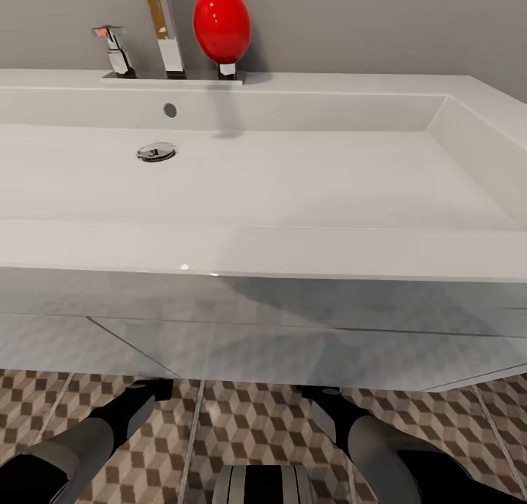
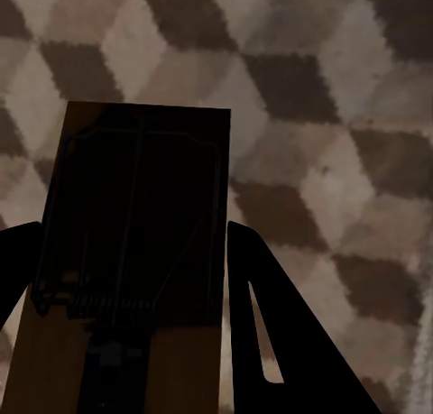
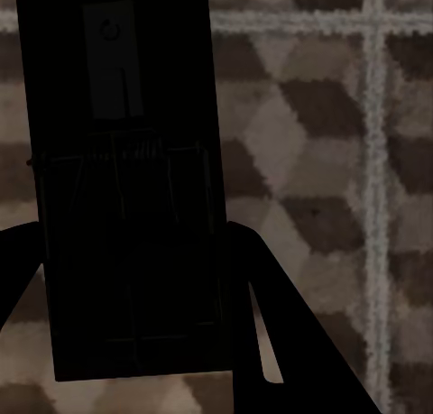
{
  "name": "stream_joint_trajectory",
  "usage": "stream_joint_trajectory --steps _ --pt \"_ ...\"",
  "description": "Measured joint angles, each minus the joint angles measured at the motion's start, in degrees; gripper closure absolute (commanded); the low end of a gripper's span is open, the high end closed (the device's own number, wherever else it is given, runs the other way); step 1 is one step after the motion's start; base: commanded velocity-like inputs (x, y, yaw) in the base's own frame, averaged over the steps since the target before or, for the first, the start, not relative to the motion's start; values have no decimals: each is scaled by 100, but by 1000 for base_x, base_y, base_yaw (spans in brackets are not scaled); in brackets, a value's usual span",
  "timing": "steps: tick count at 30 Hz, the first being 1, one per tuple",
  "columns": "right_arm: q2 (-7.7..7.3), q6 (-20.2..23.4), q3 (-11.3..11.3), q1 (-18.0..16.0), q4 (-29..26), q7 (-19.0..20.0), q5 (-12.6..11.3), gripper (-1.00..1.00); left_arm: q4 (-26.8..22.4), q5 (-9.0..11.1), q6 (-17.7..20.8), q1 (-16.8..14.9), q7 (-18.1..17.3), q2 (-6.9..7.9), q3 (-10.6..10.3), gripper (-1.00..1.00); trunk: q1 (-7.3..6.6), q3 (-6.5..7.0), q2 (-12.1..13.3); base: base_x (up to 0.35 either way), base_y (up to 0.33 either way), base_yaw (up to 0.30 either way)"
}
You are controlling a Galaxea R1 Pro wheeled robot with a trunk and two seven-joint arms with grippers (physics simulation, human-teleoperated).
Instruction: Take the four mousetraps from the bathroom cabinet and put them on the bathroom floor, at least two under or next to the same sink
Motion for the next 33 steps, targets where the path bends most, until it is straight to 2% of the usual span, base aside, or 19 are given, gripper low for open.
stream_joint_trajectory --steps 4,8,11,18,24,33 --pt "0 0 0 0 -1 0 0 100 1 1 -60 -1 0 5 0 100 0 0 0 0 0 0" --pt "0 0 0 0 0 0 0 100 40 8 -353 1 0 10 0 100 0 0 0 0 0 0" --pt "0 0 0 0 2 0 0 100 50 7 -428 2 1 11 0 100 0 0 0 0 0 0" --pt "0 0 0 0 5 0 0 100 55 11 -461 2 1 11 1 100 0 0 0 0 0 0" --pt "0 0 -2 0 4 0 -1 100 58 16 -464 3 1 12 5 100 16 -132 -8 0 0 0" --pt "0 0 0 0 2 0 0 100 56 16 -464 1 1 11 0 100 15 -133 -8 0 0 0"
